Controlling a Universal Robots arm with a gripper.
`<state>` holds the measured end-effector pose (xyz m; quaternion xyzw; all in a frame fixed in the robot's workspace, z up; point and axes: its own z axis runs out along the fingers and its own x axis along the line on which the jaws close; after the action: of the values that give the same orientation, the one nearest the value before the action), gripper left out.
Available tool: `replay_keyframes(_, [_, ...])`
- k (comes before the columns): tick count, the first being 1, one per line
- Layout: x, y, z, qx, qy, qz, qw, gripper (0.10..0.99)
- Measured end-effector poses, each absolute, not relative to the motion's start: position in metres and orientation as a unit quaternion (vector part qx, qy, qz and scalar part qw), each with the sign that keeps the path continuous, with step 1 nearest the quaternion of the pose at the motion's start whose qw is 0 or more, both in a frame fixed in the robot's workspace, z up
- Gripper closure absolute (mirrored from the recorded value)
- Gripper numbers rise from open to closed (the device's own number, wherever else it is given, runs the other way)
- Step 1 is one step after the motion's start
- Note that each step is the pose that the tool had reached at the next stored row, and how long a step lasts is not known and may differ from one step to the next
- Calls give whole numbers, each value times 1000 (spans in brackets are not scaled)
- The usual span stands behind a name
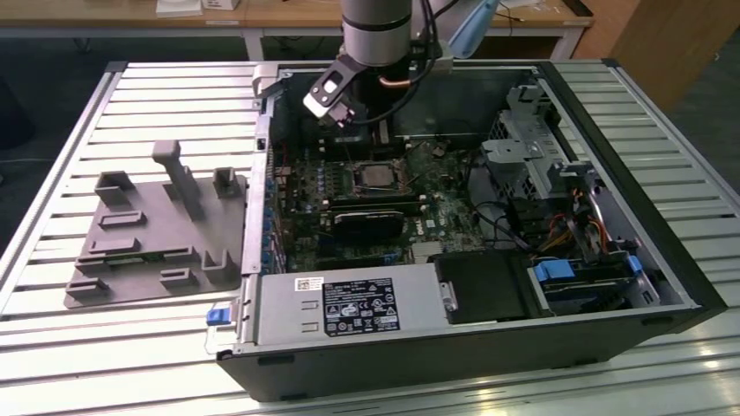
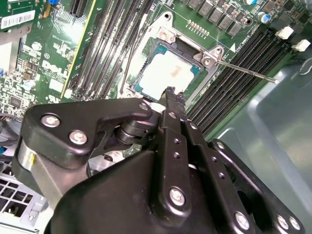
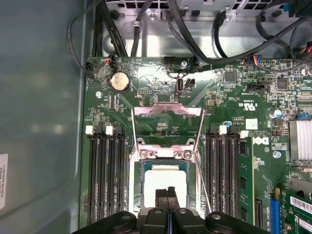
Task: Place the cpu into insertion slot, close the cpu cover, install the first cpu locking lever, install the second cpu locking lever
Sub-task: 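Close the cpu cover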
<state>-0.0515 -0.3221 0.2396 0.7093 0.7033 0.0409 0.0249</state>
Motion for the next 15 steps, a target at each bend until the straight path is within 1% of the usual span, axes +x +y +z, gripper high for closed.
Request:
replay_keyframes(10, [-51, -322, 241, 709, 703, 41, 25, 980])
replay_keyframes(15, [-51, -322, 247, 709, 703, 41, 25, 980])
